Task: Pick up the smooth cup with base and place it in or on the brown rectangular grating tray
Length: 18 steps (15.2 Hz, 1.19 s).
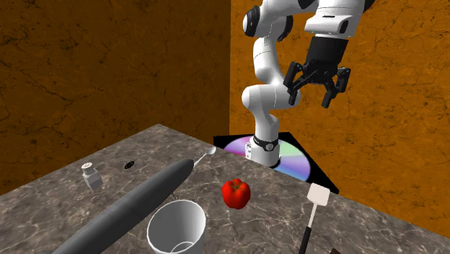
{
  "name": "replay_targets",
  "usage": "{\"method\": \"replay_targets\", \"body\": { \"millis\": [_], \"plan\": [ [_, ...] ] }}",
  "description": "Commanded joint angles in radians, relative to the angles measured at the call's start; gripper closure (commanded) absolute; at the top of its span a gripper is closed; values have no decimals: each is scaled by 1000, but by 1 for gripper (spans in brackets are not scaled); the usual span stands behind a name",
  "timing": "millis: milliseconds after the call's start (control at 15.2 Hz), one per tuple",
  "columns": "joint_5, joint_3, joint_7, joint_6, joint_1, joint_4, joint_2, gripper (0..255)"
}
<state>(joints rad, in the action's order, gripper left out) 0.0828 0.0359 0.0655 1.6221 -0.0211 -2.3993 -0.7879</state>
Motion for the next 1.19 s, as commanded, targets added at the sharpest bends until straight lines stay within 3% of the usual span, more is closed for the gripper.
{"method": "replay_targets", "body": {
  "millis": [0,528,1122],
  "plan": [
    [0,0,0,0,0,0,0,0],
    [94,-128,-129,210,-53,-22,163,0],
    [142,-261,-271,430,-94,58,427,0]
  ]
}}
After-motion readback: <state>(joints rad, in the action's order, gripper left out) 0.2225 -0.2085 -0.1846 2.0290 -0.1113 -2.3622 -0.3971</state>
